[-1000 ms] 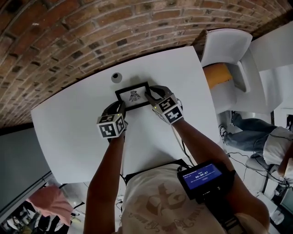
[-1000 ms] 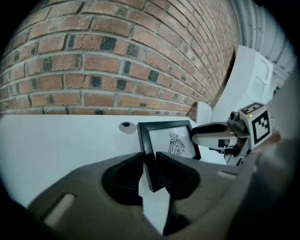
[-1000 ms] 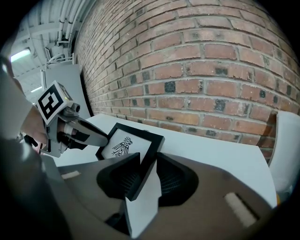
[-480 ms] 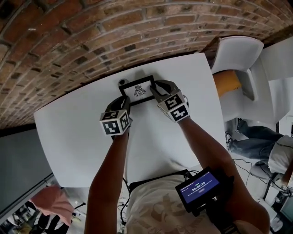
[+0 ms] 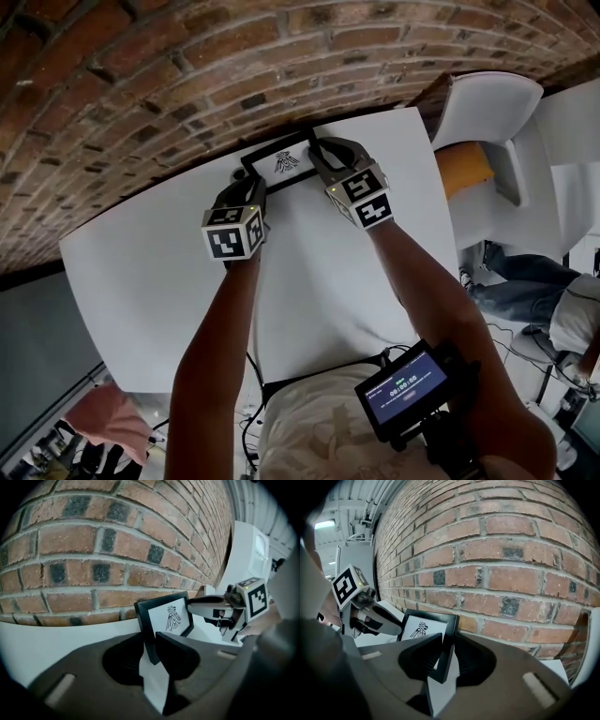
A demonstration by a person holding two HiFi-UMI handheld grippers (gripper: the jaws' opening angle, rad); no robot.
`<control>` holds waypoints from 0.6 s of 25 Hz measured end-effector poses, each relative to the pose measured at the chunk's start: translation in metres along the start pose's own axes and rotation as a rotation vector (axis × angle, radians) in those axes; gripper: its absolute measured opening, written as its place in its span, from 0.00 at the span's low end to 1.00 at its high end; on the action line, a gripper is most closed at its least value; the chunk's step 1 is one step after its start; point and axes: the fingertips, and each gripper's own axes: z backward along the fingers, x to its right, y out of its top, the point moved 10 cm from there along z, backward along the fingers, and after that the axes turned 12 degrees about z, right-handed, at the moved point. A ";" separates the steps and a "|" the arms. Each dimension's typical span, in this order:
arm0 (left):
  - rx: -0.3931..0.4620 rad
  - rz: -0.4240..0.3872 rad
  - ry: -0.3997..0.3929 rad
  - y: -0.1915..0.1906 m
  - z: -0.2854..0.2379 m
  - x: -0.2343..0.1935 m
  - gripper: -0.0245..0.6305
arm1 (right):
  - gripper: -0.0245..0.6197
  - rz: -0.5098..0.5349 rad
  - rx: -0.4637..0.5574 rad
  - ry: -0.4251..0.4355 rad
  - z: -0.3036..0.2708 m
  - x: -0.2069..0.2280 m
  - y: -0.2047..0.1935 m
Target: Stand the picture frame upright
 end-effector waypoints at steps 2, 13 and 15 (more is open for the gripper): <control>0.010 -0.004 0.005 0.006 -0.007 0.000 0.16 | 0.18 -0.005 0.010 -0.012 -0.004 0.007 0.001; 0.066 -0.090 0.085 0.040 -0.023 -0.010 0.16 | 0.17 -0.024 0.078 -0.033 -0.029 0.024 0.009; 0.077 -0.099 0.098 0.044 -0.025 -0.013 0.15 | 0.17 -0.019 0.082 -0.033 -0.033 0.025 0.010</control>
